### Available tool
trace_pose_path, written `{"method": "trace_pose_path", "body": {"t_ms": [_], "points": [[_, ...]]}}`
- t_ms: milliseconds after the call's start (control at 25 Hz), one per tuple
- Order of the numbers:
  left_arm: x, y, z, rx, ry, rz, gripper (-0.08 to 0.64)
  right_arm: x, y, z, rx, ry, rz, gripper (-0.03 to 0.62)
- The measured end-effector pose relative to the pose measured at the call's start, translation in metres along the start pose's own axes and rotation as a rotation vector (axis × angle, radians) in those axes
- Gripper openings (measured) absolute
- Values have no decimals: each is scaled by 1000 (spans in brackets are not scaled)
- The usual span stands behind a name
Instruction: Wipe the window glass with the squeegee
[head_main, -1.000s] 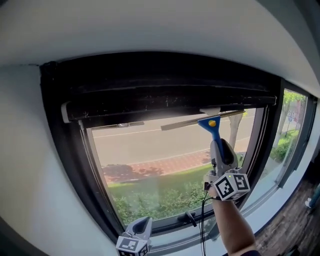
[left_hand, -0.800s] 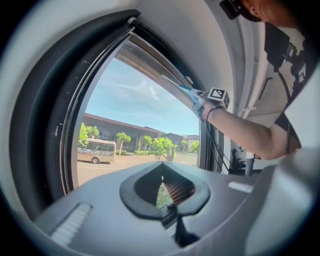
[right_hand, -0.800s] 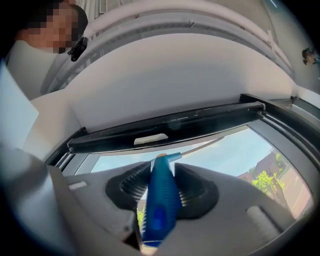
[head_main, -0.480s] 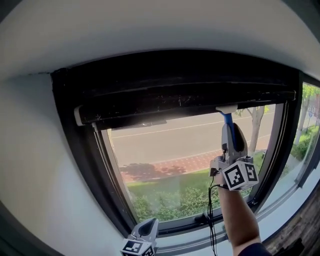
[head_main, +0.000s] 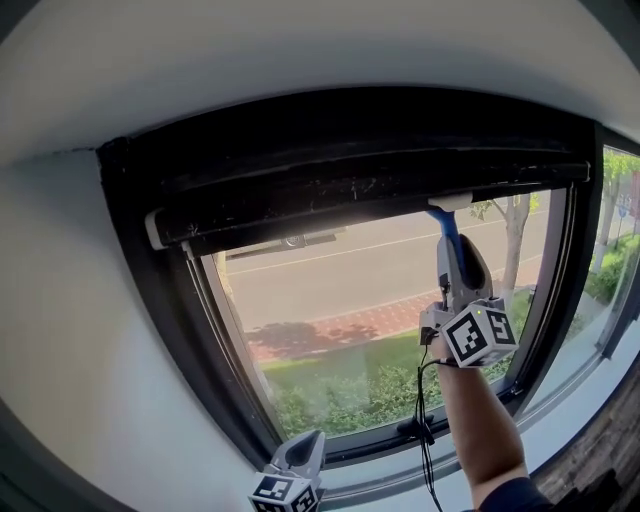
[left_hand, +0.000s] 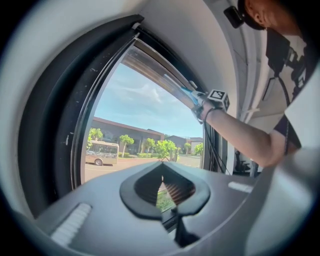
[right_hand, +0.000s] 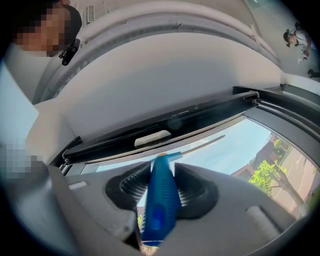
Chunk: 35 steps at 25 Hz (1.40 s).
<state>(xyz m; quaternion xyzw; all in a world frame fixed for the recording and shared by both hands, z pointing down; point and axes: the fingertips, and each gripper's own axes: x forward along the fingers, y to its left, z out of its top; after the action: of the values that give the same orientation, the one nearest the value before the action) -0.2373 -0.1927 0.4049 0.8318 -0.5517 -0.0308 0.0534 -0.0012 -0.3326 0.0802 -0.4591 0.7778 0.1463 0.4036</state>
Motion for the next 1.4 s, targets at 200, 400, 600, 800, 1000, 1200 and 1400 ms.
{"method": "trace_pose_path", "body": {"t_ms": [200, 400, 600, 800, 1000, 1200, 1400], "points": [[0, -9, -3, -9, 5, -28, 3, -17, -4, -11, 3, 37, -20, 149], [-4, -13, -9, -17, 20, -41, 3, -36, -10, -22, 3, 78, -39, 149], [-9, -17, -14, -22, 28, -47, 3, -52, -12, -34, 1, 123, -47, 149], [-14, -23, -23, -31, 51, -51, 3, -66, -14, -46, 4, 161, -45, 149], [-16, -26, -25, -22, 52, -33, 3, -82, -16, -59, 13, 199, -47, 149], [-19, -29, -32, -5, 107, -22, 3, -102, -20, -76, 8, 241, -44, 149], [-21, -35, -37, -13, 96, -17, 3, -123, -25, -96, 29, 297, -54, 149]]}}
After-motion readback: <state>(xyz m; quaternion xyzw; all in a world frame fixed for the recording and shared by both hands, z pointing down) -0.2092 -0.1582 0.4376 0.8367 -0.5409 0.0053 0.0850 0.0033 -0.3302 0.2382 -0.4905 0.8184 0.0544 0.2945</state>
